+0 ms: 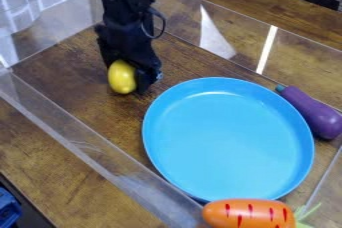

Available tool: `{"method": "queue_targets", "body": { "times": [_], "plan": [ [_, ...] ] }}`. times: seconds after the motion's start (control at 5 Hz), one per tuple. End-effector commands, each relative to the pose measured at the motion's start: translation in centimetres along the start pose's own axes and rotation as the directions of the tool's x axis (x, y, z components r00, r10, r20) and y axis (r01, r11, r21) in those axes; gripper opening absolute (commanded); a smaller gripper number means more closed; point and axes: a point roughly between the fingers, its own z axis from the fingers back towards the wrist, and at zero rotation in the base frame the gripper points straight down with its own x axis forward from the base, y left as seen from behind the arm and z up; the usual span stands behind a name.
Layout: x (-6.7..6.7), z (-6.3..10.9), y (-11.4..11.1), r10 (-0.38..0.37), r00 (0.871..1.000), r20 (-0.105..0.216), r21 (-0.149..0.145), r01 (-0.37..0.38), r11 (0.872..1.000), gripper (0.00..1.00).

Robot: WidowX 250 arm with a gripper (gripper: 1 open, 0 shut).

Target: Remove the lemon from the blue tray and put it on the table

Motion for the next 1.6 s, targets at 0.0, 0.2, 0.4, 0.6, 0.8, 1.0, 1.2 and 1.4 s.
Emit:
{"method": "queue_targets", "body": {
  "times": [0.0, 0.2, 0.4, 0.6, 0.8, 1.0, 1.2, 1.4],
  "plan": [
    [1.2, 1.2, 0.8, 0.017, 0.998, 0.059, 0.009, -0.018, 1.0, 1.0],
    [1.4, 1.5, 0.7, 0.021, 0.997, 0.069, -0.002, -0.021, 1.0, 1.0],
    [1.7, 2.3, 0.7, 0.028, 0.996, 0.088, -0.014, -0.027, 1.0, 1.0],
    [2.1, 3.2, 0.7, 0.037, 0.993, 0.11, -0.026, -0.034, 0.999, 1.0],
    [1.9, 2.3, 0.8, 0.031, 0.995, 0.098, -0.023, -0.029, 0.999, 1.0],
    [1.8, 1.4, 0.9, 0.026, 0.996, 0.086, -0.019, -0.025, 1.0, 1.0],
    [1.9, 0.8, 1.2, 0.03, 0.996, 0.084, -0.022, -0.028, 0.999, 1.0],
    [2.4, 0.1, 1.2, 0.028, 0.996, 0.085, -0.028, -0.026, 0.999, 1.0]
  ]
}}
